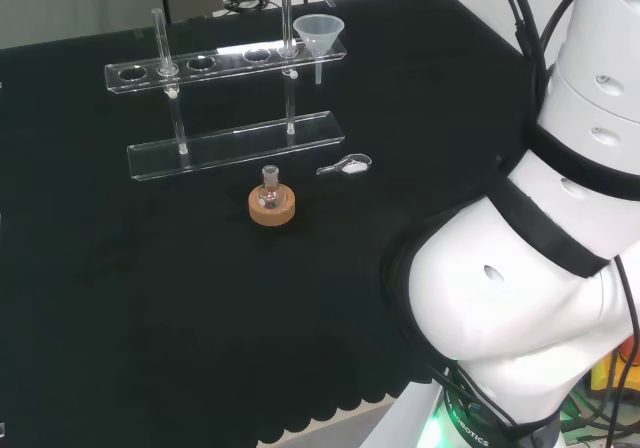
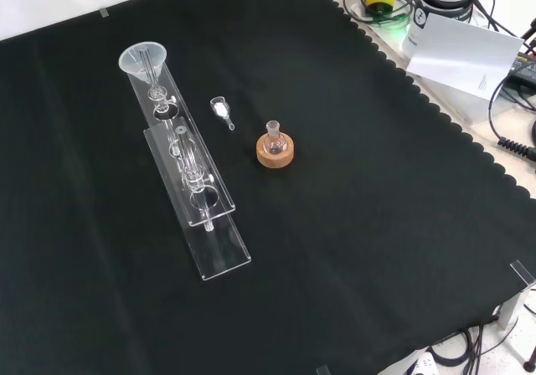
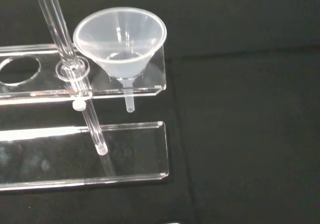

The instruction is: Pick up the funnel from the transparent funnel stand.

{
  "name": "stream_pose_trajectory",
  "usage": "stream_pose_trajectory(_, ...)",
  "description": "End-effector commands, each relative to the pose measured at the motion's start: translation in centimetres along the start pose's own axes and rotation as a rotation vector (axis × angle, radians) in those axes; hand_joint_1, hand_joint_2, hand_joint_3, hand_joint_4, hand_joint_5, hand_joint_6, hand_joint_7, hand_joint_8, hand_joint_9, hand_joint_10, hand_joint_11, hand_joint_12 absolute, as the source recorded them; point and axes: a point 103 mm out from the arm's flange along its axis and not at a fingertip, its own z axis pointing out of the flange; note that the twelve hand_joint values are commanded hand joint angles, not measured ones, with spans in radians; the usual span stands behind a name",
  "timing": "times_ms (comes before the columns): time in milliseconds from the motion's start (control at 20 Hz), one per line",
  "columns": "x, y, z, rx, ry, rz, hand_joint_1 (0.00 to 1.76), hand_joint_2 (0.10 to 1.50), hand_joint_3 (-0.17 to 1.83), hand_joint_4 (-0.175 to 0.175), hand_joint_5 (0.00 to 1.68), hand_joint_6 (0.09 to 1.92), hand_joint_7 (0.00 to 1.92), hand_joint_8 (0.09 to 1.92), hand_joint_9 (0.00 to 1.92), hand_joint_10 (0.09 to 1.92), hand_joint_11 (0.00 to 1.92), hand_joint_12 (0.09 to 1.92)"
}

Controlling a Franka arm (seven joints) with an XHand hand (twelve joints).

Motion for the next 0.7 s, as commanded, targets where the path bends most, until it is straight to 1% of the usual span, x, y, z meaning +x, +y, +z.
stream_pose_trajectory(50,1.1,2.6,2.5,0.089,-0.026,-0.052,0.46,0.93,0.28,-0.027,0.22,0.09,0.05,0.59,0.16,0.73,0.00,1.43)
stream_pose_trajectory(250,1.6,3.1,3.2,0.140,-0.060,-0.069,0.59,0.84,0.30,-0.025,0.19,0.09,0.01,0.62,0.15,0.74,0.00,1.44)
stream_pose_trajectory(350,1.9,3.4,3.6,0.156,-0.071,-0.078,0.63,0.79,0.36,-0.025,0.19,0.09,0.01,0.64,0.15,0.74,0.00,1.44)
stream_pose_trajectory(500,2.3,4.0,3.8,0.174,-0.081,-0.092,0.66,0.72,0.47,-0.025,0.18,0.09,0.01,0.65,0.16,0.74,0.00,1.44)
stream_pose_trajectory(700,2.7,4.7,4.0,0.201,-0.096,-0.104,0.68,0.68,0.52,-0.022,0.15,0.09,0.00,0.64,0.17,0.74,0.00,1.46)
